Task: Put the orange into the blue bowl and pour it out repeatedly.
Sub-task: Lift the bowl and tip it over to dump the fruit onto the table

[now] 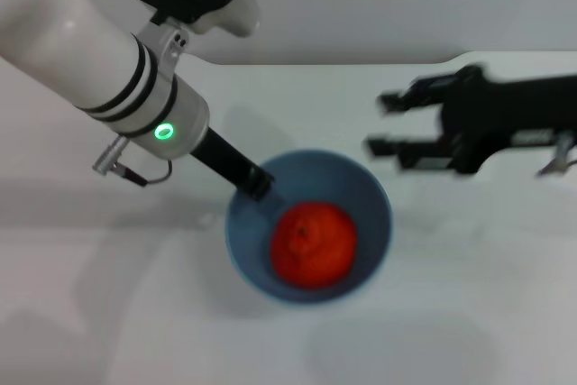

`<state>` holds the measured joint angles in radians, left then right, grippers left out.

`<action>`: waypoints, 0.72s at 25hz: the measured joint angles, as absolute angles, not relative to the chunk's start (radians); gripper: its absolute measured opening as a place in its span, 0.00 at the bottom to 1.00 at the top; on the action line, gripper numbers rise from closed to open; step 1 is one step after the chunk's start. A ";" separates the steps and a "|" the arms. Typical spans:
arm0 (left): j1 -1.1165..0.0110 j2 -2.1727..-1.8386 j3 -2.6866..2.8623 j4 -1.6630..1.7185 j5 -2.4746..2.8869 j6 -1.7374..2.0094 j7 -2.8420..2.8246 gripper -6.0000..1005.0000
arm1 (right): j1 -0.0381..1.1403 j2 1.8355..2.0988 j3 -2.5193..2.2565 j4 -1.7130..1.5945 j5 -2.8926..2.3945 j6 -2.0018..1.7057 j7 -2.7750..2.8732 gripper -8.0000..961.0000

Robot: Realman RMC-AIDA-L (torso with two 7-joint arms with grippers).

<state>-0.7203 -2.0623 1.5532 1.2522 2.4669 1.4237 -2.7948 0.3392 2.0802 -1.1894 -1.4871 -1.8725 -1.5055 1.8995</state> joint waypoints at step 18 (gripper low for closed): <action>-0.420 -2.062 1.908 1.608 2.892 0.798 -2.740 0.01 | 0.267 2.072 -0.757 -1.411 -2.166 -1.595 2.155 0.57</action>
<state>-0.4196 -2.0618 1.9082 1.6081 2.8922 0.7983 -2.7404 0.2666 2.0721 -0.7571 -1.4110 -2.1664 -1.5955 2.1549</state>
